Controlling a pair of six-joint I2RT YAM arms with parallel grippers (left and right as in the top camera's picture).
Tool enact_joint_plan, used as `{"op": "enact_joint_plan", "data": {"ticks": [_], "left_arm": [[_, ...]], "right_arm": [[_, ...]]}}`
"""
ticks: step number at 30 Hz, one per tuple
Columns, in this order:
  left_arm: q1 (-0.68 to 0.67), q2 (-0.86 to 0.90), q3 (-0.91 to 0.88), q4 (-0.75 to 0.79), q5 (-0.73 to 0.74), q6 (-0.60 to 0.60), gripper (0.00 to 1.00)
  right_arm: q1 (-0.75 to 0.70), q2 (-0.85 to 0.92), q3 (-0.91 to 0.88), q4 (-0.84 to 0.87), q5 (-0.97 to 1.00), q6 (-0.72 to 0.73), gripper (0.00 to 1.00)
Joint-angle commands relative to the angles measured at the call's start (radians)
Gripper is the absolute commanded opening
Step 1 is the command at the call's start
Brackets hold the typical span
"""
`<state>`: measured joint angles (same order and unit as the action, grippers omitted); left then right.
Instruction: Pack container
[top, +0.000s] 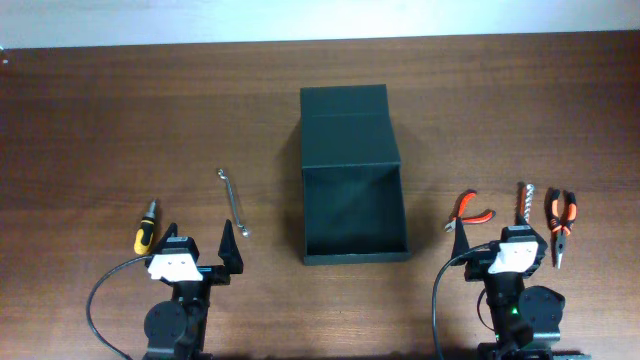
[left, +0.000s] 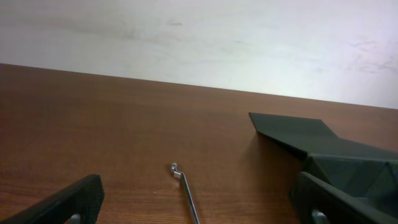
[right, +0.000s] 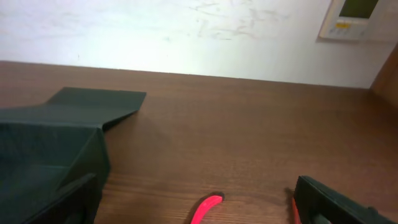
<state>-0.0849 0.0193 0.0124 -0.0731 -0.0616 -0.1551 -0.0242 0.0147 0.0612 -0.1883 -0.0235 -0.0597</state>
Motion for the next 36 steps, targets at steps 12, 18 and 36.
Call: {"op": "enact_joint_plan", "data": {"ticks": [12,18,36], "left_arm": [[-0.004,0.147,0.306,-0.214,0.054,-0.124,0.99],[-0.004,0.436,0.599,-0.386,0.057,-0.052,0.99],[-0.004,1.149,1.243,-0.886,0.130,0.119,0.99]], "right_arm": [[0.004,0.166,0.275,-0.176,0.002,0.129,0.99],[0.003,0.499,0.608,-0.475,0.002,0.129,0.99],[0.002,1.221,1.216,-0.971,-0.022,0.306,0.99]]}}
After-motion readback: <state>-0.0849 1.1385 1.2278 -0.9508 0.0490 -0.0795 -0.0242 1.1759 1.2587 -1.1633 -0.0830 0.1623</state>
